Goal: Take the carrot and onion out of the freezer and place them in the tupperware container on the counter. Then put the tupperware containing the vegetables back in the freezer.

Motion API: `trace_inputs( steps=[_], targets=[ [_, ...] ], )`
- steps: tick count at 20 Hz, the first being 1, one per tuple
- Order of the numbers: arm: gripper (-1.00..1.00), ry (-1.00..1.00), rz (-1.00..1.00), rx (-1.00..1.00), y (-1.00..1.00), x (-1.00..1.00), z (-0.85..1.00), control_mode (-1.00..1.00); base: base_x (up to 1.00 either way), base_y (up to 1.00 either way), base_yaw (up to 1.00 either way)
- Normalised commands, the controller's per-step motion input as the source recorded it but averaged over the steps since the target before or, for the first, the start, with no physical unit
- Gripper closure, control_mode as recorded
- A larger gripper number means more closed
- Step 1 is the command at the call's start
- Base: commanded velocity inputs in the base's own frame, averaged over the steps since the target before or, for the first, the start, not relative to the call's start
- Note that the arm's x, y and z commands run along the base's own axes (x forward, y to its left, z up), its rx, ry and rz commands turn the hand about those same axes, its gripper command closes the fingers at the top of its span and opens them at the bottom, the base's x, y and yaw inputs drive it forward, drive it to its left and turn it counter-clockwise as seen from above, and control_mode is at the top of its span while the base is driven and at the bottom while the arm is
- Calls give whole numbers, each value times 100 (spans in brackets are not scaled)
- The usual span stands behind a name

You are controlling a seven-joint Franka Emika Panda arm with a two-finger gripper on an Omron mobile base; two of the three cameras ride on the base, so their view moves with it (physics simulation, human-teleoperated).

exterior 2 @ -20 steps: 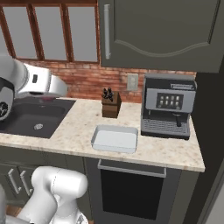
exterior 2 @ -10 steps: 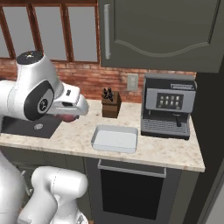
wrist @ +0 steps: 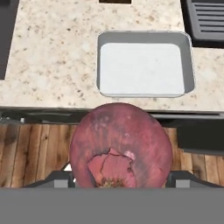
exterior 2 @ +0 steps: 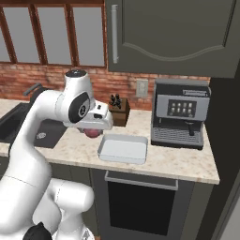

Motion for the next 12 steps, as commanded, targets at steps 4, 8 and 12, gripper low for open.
trace_inputs(
  steps=[4,8,12],
  targets=[
    [100,1,0,0,-26,75,-74,-100,0,0,0],
    [100,0,0,0,-28,61,-59,-100,0,0,0],
    [100,1,0,0,-26,60,-55,-100,0,0,0]
  ],
)
